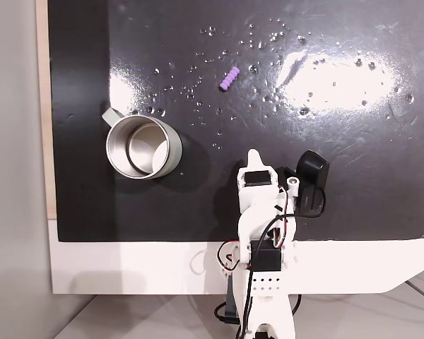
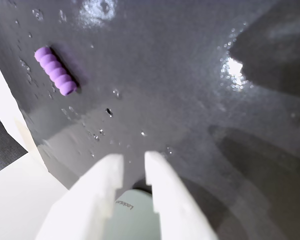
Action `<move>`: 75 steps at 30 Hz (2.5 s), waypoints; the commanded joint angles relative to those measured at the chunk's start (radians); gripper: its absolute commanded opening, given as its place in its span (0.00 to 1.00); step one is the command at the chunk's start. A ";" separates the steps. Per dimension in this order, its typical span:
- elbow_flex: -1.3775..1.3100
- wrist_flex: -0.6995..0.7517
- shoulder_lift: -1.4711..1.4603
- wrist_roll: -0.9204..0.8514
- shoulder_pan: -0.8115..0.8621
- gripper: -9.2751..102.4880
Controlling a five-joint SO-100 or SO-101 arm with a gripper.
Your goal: Grasp a pengrip and put it in the cup.
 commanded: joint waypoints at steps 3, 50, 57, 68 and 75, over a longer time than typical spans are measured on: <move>-0.008 -0.028 0.009 -0.037 0.003 0.08; -1.063 -0.038 -1.401 -0.540 -0.127 0.09; -1.163 -0.054 -1.543 -0.572 -0.132 0.09; -1.457 0.046 -1.718 -0.595 -0.118 0.15; -1.628 0.094 -1.844 -0.626 -0.115 0.22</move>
